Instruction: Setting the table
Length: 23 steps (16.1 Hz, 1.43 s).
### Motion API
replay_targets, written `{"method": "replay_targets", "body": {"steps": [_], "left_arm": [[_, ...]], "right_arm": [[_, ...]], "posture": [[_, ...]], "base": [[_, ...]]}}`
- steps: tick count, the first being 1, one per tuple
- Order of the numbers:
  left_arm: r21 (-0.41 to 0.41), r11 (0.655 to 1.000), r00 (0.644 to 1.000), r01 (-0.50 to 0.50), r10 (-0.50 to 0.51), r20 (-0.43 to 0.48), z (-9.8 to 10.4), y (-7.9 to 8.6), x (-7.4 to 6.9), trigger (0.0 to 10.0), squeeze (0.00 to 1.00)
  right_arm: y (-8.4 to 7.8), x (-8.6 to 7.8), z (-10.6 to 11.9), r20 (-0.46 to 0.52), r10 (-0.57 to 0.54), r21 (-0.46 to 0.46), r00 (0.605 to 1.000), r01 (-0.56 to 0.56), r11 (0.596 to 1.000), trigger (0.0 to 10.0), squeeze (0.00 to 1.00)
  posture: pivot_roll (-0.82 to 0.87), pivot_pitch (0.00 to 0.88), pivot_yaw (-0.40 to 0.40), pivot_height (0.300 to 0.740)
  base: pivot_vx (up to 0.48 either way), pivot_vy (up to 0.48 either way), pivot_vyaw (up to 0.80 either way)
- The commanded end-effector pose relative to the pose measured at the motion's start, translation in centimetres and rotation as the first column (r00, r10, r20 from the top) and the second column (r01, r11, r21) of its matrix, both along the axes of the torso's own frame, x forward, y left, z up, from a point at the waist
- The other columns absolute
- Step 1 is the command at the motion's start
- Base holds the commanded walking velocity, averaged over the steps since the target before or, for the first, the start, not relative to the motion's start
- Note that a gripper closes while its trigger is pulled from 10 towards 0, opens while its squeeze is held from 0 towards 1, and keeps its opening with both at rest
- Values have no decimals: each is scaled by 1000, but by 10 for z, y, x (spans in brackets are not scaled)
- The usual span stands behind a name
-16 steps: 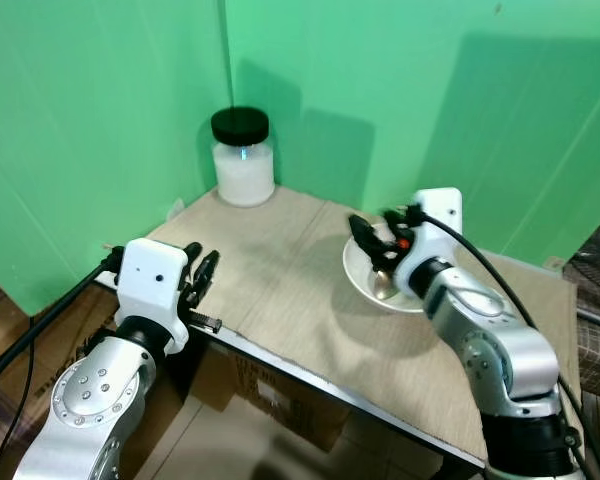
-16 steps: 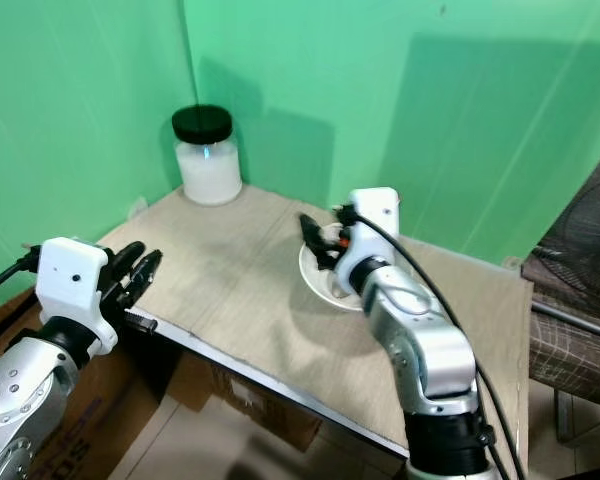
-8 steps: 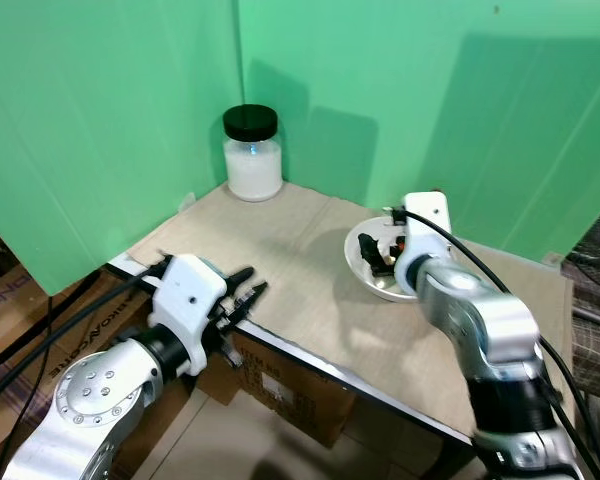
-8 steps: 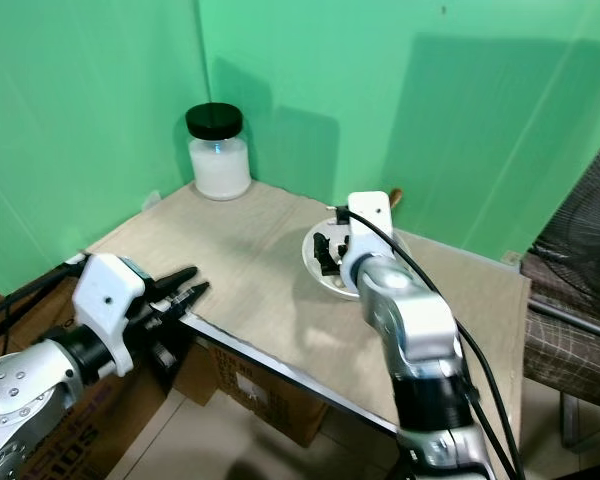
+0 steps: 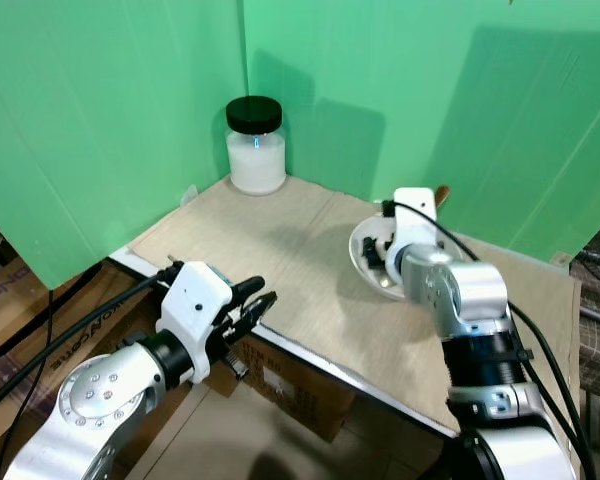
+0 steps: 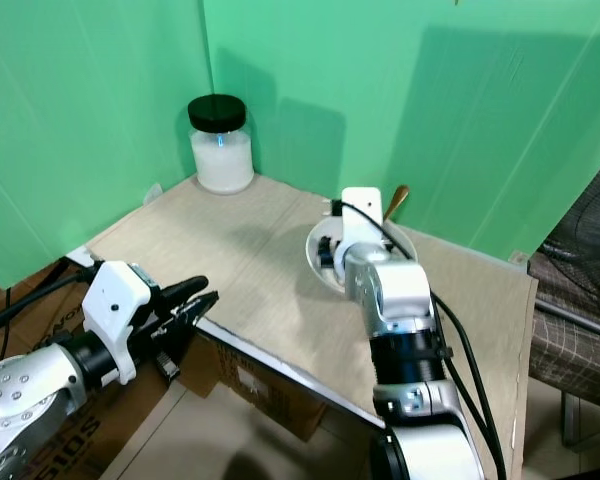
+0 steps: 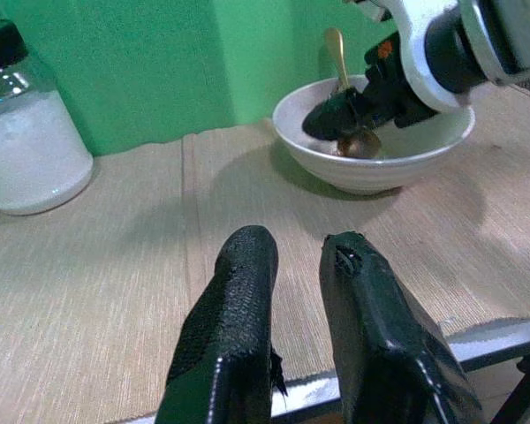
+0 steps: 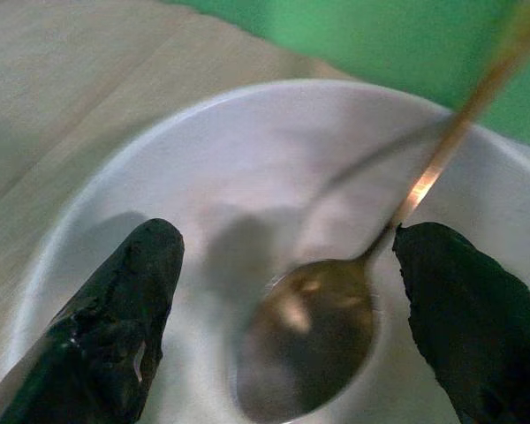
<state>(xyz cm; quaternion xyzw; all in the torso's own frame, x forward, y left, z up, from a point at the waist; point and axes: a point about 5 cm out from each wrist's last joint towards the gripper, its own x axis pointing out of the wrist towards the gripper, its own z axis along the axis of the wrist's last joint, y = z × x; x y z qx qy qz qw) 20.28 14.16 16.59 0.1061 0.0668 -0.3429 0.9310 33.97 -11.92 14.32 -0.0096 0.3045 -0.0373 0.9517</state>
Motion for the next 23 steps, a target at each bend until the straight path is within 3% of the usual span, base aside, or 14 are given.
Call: {"method": "replay_targets", "body": {"steps": [1, 3, 5, 6, 9, 10, 11, 13, 23], "left_arm": [[2, 1000, 1000, 16, -16, 3, 2, -1, -3, 10000, 0], [-1, 1000, 1000, 21, -21, -4, 1, -3, -5, 10000, 0], [-1, 1000, 1000, 24, -24, -5, 1, -3, -4, 10000, 0], [0, 1000, 1000, 25, -25, -4, 1, -3, -4, 10000, 0], [3, 1000, 1000, 28, -28, -4, 1, -3, -4, 10000, 0], [5, 1000, 1000, 29, -29, -6, 0, -3, -4, 10000, 0], [6, 1000, 1000, 29, -29, -6, 0, -4, -4, 10000, 0], [7, 1000, 1000, 27, -27, -4, 0, -4, -3, 10000, 0], [11, 999, 999, 36, -35, -9, -1, -5, -1, 10000, 0]], "right_arm": [[-7, 3, 1, -21, -88, 18, 996, 89, 996, 10000, 0], [-9, 4, 1, -42, -152, 77, 988, 154, 985, 10000, 0], [-11, 6, 2, -56, -178, 70, 982, 181, 981, 9020, 0], [-12, 7, 2, -55, -197, 78, 979, 201, 977, 5843, 0], [-7, 11, 7, -19, -202, 161, 979, 203, 966, 3137, 0], [-4, 12, 9, -13, -195, 184, 981, 194, 964, 3020, 0], [-4, 12, 9, -17, -196, 186, 981, 195, 963, 1373, 0], [-4, 13, 8, -27, -215, 173, 976, 217, 961, 78, 0], [-2, 22, -1, -67, -279, 216, 958, 286, 934, 0, 0]], "posture": [[27, 0, -28, 740], [25, 0, -27, 740], [25, 0, -27, 740], [24, 0, -27, 740], [22, 0, -26, 740], [22, 0, -27, 740], [23, 0, -28, 740], [24, 0, -29, 740], [28, 0, -24, 740]], "base": [[0, 0, 0], [0, 0, 0], [0, 0, 0], [0, 0, 0], [0, 0, 0], [0, 0, 0], [0, 0, 0], [0, 0, 0], [0, 0, 0]]}}
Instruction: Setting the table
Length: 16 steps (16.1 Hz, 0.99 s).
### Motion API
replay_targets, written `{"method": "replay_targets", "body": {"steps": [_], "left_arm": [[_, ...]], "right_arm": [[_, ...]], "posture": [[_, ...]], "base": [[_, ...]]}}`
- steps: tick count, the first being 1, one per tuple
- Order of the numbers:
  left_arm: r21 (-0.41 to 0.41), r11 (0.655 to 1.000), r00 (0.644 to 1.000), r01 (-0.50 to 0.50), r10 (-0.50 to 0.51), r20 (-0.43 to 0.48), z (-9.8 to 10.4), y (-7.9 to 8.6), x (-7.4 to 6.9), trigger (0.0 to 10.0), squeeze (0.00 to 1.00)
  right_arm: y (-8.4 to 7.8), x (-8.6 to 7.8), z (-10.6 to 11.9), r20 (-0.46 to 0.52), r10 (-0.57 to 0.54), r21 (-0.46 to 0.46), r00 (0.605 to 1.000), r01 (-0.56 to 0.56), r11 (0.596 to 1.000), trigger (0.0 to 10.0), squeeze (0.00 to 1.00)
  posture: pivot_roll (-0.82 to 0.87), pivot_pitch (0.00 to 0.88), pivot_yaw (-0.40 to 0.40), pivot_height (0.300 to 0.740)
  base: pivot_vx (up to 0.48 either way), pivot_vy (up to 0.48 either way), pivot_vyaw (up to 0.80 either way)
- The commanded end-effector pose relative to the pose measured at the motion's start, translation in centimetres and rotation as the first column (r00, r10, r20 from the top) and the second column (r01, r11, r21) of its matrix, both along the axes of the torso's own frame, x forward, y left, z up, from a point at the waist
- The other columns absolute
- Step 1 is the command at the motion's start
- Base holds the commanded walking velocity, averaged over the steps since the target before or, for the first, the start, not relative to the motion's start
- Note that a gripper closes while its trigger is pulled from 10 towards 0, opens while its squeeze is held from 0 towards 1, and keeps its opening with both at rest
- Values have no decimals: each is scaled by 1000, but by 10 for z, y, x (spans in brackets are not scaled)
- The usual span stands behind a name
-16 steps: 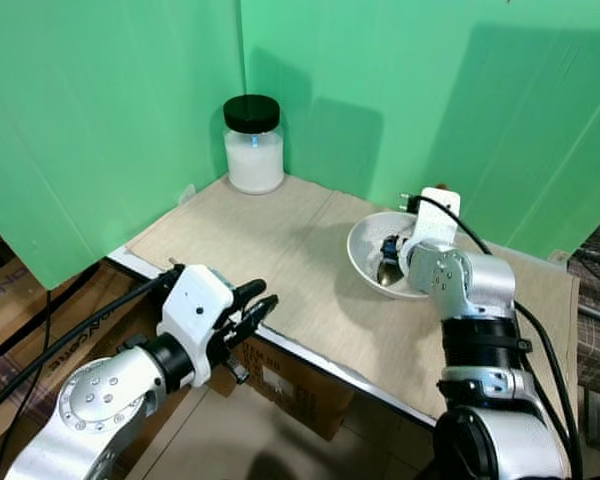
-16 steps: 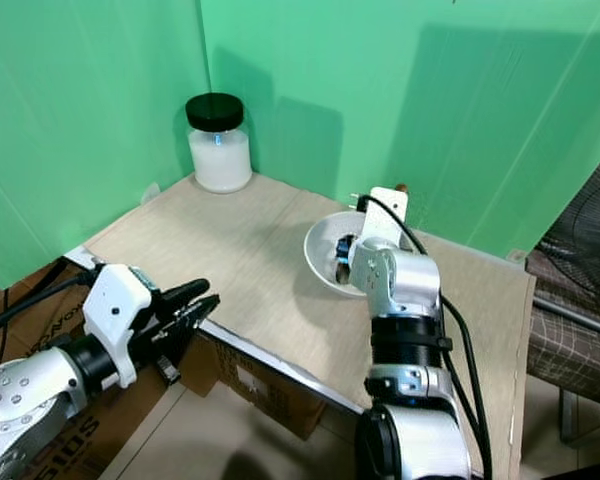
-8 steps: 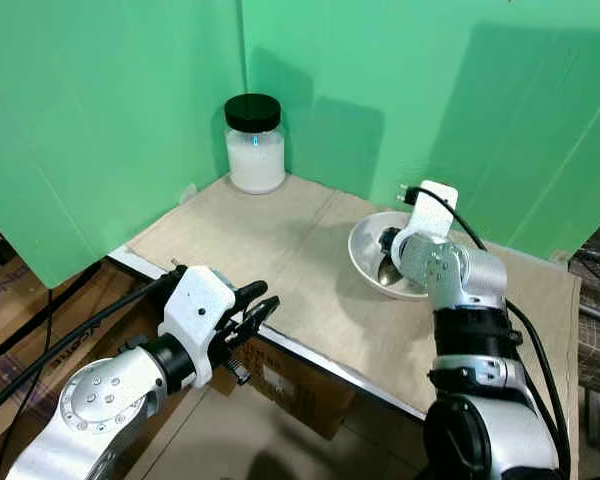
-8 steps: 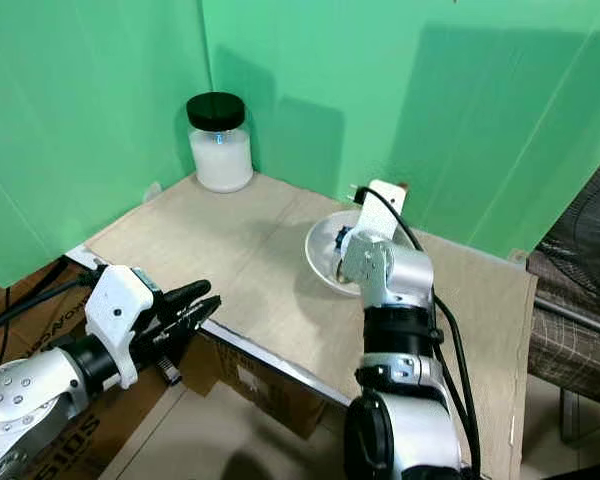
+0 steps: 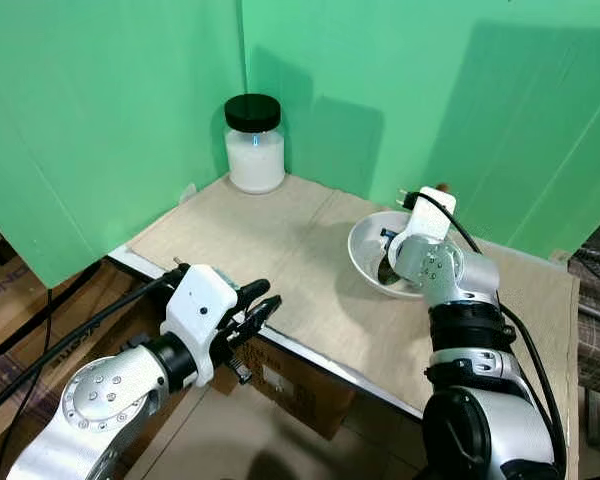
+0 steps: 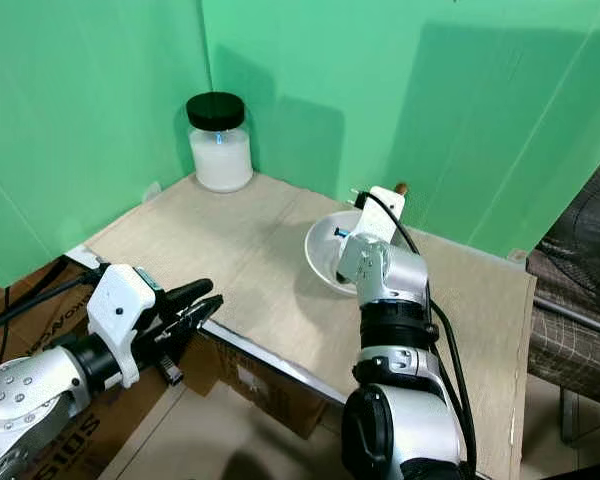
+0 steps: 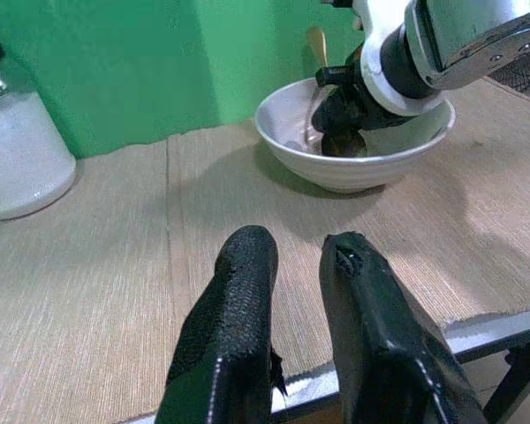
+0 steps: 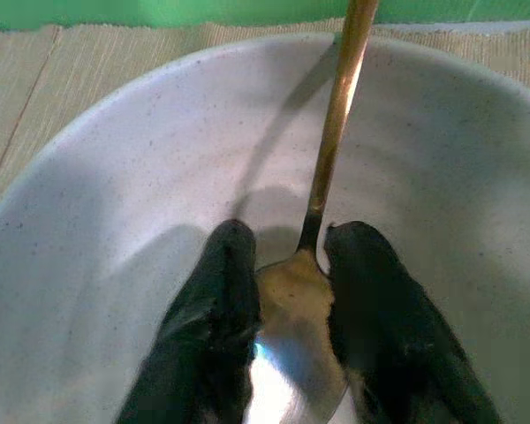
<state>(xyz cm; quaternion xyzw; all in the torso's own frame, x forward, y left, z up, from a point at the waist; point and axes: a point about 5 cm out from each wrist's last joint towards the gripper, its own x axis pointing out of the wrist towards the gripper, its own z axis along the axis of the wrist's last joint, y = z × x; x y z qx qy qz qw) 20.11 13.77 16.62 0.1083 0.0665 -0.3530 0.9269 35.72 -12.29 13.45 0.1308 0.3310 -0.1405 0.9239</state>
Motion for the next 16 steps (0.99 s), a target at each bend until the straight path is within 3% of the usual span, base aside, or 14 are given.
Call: {"method": "replay_targets", "body": {"steps": [1, 12, 14, 16], "left_arm": [[8, 1000, 1000, 14, -14, -9, -1, -1, 0, 10000, 0], [7, 1000, 1000, 14, -14, -5, -1, -2, 2, 10000, 0], [8, 1000, 1000, 15, -15, -3, 0, -2, 3, 10000, 0], [12, 1000, 1000, 15, -16, 6, 1, 0, 5, 10000, 0]], "right_arm": [[2, 4, 8, 23, -9, 22, 1000, 9, 1000, 0, 0], [0, 10, 10, 42, -21, 49, 999, 19, 999, 0, 0], [0, 9, 17, 60, -18, 48, 998, 15, 999, 0, 0], [-4, 5, 43, 138, -9, 67, 990, -1, 998, 0, 0]], "posture": [[27, 0, -23, 740], [28, 0, -27, 740], [26, 0, -22, 740], [26, 0, -19, 740]], "base": [[0, 0, 0], [0, 0, 0], [0, 0, 0], [0, 0, 0]]}}
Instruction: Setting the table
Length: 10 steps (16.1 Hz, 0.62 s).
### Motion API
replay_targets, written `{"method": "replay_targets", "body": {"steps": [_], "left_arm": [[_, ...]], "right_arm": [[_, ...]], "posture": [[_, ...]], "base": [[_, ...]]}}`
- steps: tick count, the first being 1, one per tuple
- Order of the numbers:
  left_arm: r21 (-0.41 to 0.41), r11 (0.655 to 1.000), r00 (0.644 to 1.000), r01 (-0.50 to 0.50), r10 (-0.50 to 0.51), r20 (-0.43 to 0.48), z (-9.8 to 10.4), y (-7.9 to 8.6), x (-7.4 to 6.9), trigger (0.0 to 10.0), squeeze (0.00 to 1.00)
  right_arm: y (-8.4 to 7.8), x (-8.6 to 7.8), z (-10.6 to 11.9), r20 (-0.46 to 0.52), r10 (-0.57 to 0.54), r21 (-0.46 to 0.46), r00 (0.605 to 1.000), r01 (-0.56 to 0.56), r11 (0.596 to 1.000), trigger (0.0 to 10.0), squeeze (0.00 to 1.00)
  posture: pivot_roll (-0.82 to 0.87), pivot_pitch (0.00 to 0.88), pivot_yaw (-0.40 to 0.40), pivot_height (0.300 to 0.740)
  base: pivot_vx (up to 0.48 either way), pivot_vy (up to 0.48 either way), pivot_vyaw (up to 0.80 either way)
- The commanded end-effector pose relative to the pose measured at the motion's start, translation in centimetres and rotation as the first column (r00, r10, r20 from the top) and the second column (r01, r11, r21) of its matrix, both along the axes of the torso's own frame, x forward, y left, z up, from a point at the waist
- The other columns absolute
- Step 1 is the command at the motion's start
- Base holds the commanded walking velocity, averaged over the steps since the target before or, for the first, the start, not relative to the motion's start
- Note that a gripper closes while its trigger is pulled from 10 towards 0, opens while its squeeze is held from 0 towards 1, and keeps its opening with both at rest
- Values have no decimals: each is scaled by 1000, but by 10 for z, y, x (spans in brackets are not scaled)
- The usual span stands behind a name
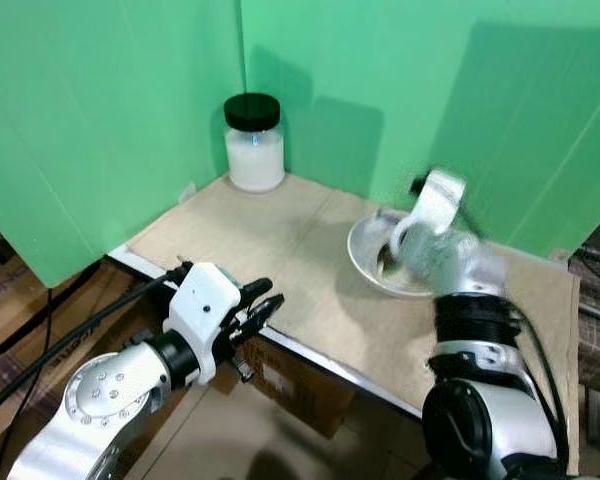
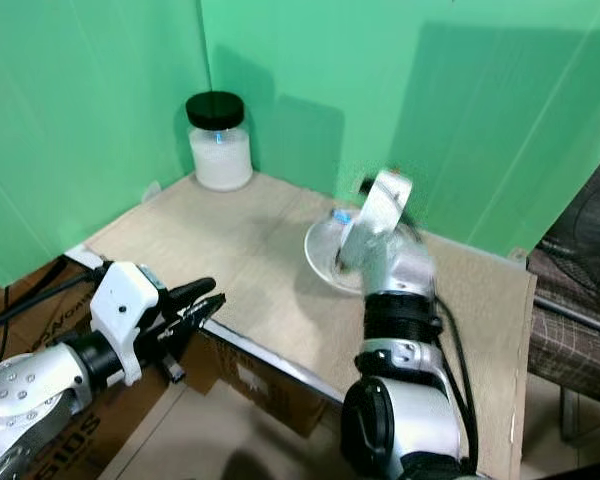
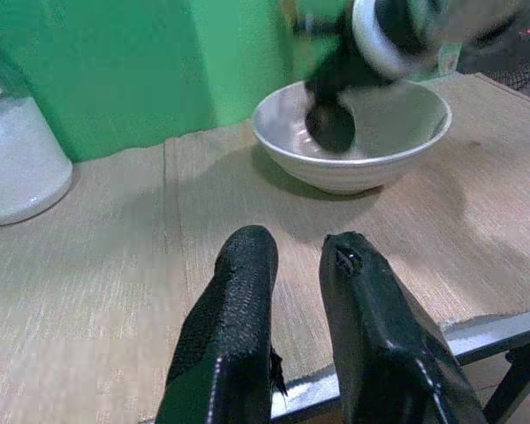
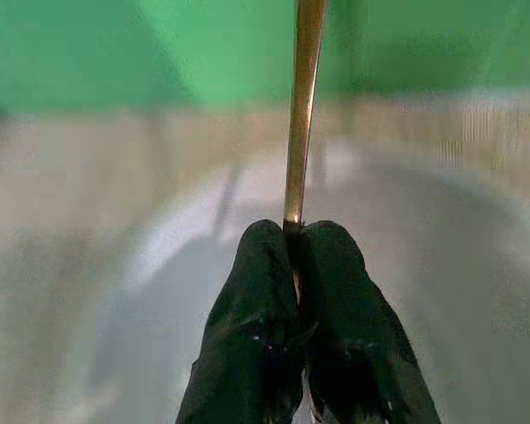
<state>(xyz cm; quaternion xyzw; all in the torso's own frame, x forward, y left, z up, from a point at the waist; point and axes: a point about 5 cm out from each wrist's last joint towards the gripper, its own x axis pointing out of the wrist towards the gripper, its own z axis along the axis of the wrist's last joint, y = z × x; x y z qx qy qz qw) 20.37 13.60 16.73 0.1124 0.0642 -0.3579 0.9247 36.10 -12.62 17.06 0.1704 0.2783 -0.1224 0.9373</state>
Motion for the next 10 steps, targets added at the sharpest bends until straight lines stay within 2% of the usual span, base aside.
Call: {"method": "replay_targets", "body": {"steps": [1, 2, 3, 4, 5, 6, 7, 8, 9, 10], "left_arm": [[9, 1000, 1000, 6, -6, 10, 1, 1, 3, 10000, 0], [10, 1000, 1000, 3, -3, 20, 3, 1, 5, 10000, 0], [7, 1000, 1000, -7, 7, 27, 4, 2, 6, 10000, 0], [-1, 1000, 999, -18, 19, 31, 4, 2, 7, 10000, 0], [-5, 999, 999, -37, 37, 37, 4, 2, 8, 10000, 0], [-11, 996, 995, -86, 87, 50, 4, 2, 11, 10000, 0], [-5, 988, 985, -155, 155, 71, 3, 4, 15, 10000, 0], [-23, 975, 969, -223, 224, 100, 6, 4, 20, 10000, 0], [-68, 957, 951, -280, 287, 115, 9, 2, 22, 10000, 0], [-73, 955, 948, -288, 295, 118, 10, 2, 23, 10000, 0]], "right_arm": [[-2, -5, 21, 70, 28, 15, 997, -29, 999, 0, 0], [-4, -11, 29, 126, 70, 16, 990, -72, 997, 6706, 0], [-5, -16, 35, 205, 103, 5, 973, -106, 994, 10000, 0], [-5, -21, 42, 332, 150, 18, 931, -166, 986, 10000, 0], [-3, -28, 47, 454, 216, 26, 865, -255, 967, 10000, 0], [-4, -41, 47, 517, 329, -89, 791, -333, 939, 10000, 0], [-6, -53, 43, 532, 353, -67, 770, -377, 924, 10000, 0], [-7, -68, 43, 576, 389, -50, 719, -445, 894, 10000, 0], [-9, -79, 40, 588, 429, -90, 686, -472, 877, 10000, 0], [-10, -82, 38, 588, 433, -94, 683, -473, 876, 10000, 0]], "posture": [[19, 0, -16, 740], [15, 0, -17, 740], [10, 0, -14, 740], [5, 0, -14, 740], [1, 0, -12, 740], [-7, 0, -11, 740], [-5, 0, -13, 740], [-8, 0, -12, 740], [-8, 0, -11, 740], [-8, 0, -11, 740]], "base": [[0, 0, 0], [0, 0, 0], [0, 0, 0], [0, 0, 0], [0, 0, 0], [0, 0, 0], [0, 0, 0], [0, 0, 0], [0, 0, 0], [0, 0, 0]]}}
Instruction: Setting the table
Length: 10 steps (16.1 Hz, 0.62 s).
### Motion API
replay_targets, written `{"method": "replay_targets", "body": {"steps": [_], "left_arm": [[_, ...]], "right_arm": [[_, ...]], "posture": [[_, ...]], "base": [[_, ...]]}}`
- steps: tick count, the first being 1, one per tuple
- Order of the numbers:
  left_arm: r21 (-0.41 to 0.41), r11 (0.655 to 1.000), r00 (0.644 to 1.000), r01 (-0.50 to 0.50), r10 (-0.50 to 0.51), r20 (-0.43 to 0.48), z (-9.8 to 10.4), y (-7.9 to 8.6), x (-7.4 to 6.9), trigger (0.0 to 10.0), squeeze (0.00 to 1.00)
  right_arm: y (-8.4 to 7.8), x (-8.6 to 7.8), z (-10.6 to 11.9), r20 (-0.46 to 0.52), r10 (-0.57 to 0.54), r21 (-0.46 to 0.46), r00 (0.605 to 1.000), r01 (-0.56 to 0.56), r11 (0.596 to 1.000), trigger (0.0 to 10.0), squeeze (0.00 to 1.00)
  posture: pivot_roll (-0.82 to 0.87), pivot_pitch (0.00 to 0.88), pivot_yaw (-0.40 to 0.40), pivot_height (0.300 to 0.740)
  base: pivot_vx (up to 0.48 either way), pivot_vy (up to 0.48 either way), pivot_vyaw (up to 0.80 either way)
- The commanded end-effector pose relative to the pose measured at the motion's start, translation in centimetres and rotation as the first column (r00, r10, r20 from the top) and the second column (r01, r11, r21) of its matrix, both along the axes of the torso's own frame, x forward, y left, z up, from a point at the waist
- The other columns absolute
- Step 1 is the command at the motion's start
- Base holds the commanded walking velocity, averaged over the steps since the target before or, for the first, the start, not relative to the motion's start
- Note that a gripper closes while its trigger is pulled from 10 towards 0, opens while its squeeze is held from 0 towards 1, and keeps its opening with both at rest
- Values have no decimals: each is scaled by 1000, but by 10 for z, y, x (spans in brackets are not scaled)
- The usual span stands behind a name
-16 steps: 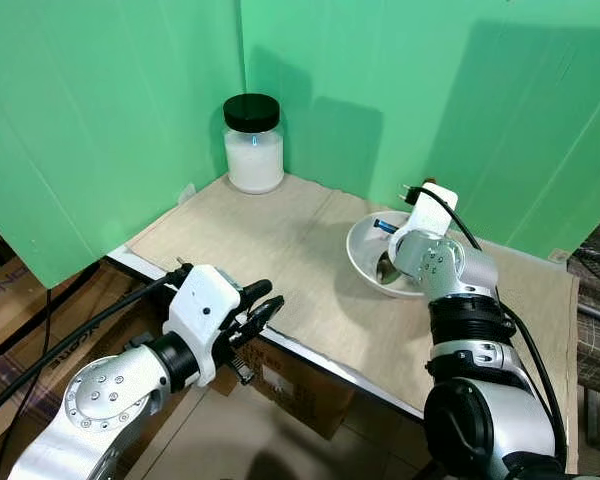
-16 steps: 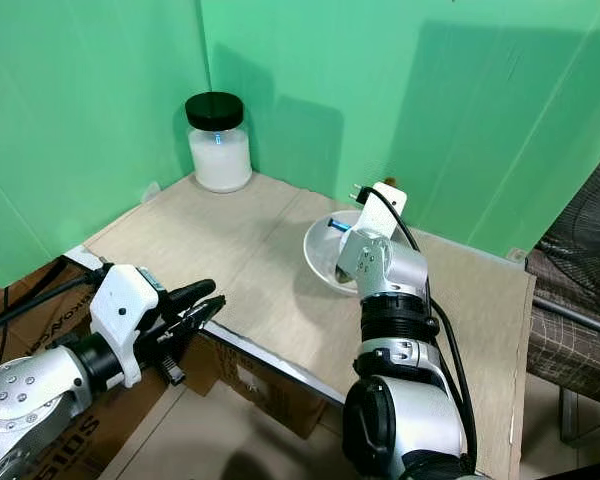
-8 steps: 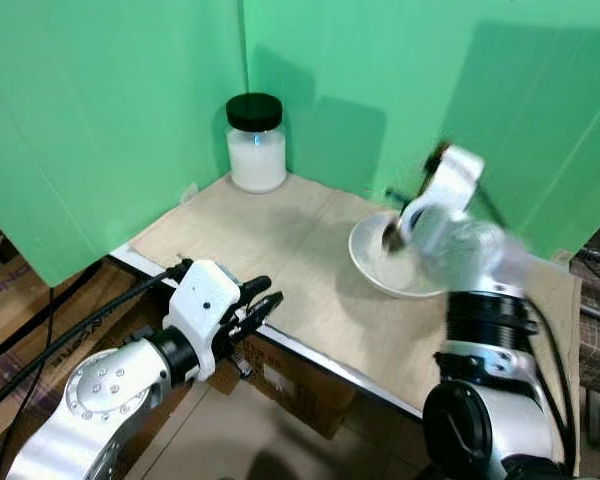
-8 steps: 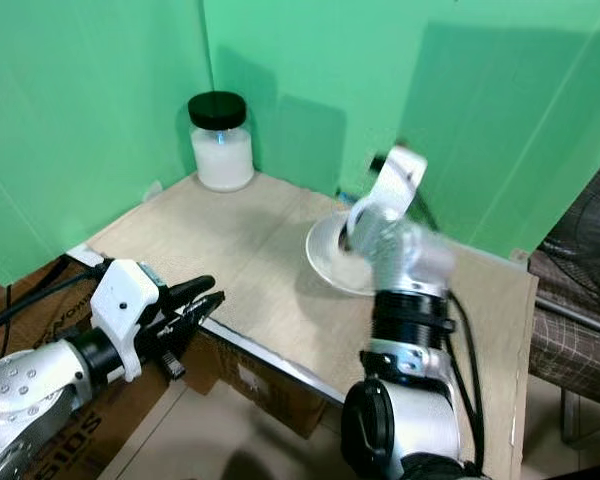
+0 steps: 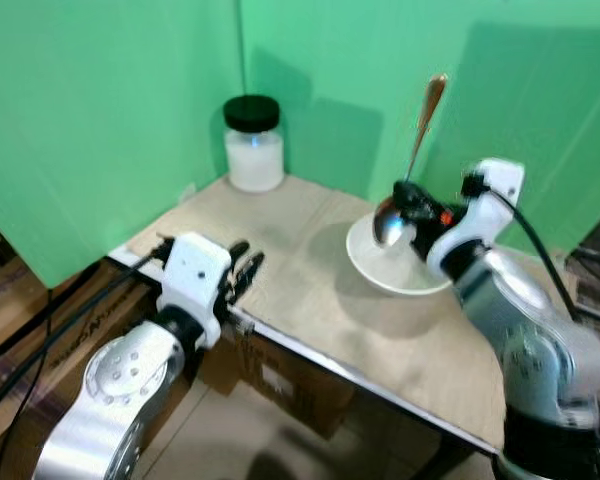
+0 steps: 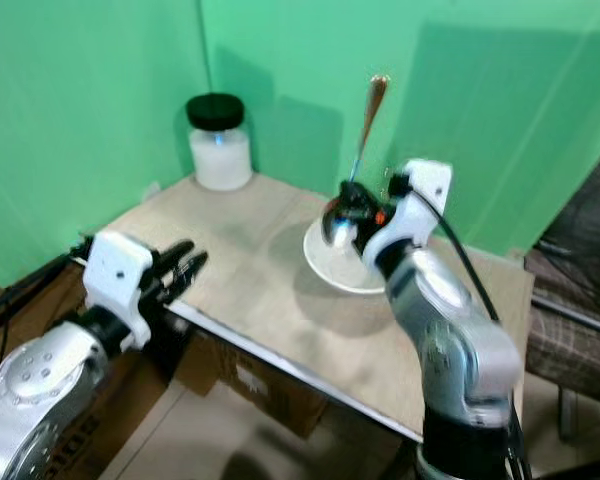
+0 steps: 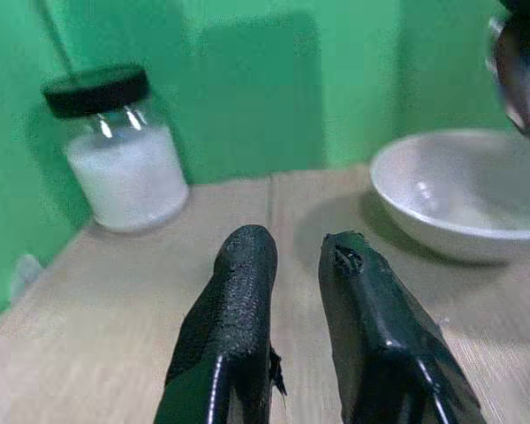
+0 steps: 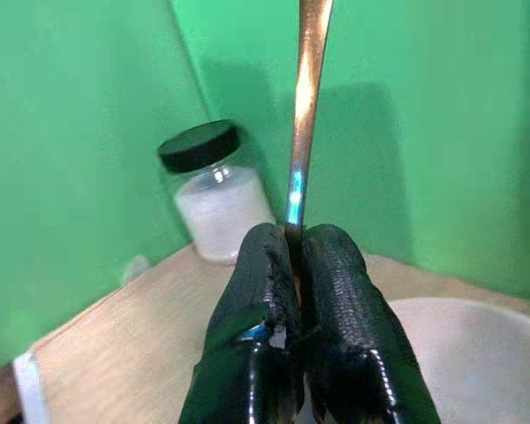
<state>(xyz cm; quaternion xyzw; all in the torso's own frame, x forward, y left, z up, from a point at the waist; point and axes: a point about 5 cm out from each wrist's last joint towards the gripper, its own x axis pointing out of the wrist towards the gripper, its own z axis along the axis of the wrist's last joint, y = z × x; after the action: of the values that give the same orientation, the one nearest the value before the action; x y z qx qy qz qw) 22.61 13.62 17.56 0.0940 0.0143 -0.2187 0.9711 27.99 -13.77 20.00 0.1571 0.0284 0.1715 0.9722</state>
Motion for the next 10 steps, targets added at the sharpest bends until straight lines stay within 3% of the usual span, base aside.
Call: {"method": "replay_targets", "body": {"steps": [1, 4, 8, 10], "left_arm": [[-8, 999, 999, -42, 42, 22, 3, 1, 0, 10000, 0], [-45, 991, 991, -128, 130, 33, 4, 4, -3, 10000, 0], [-19, 985, 985, -171, 171, 33, 0, 14, -4, 10000, 0], [-16, 980, 979, -200, 200, 43, 2, 19, -1, 10000, 0]], "right_arm": [[1, -5, 2, 41, 22, -2, 999, -22, 1000, 10000, 0], [1, -16, -11, 41, 56, -31, 998, -55, 998, 10000, 0], [2, -18, -16, 68, 67, -68, 995, -62, 996, 10000, 0], [4, -19, -13, 69, 76, -43, 995, -73, 996, 10000, 0]], "posture": [[1, 0, -15, 740], [10, 0, -25, 740], [9, 0, -32, 740], [8, 0, -38, 740]], "base": [[0, 0, 0], [0, 0, -694], [0, 0, -781], [0, 0, -800]]}}
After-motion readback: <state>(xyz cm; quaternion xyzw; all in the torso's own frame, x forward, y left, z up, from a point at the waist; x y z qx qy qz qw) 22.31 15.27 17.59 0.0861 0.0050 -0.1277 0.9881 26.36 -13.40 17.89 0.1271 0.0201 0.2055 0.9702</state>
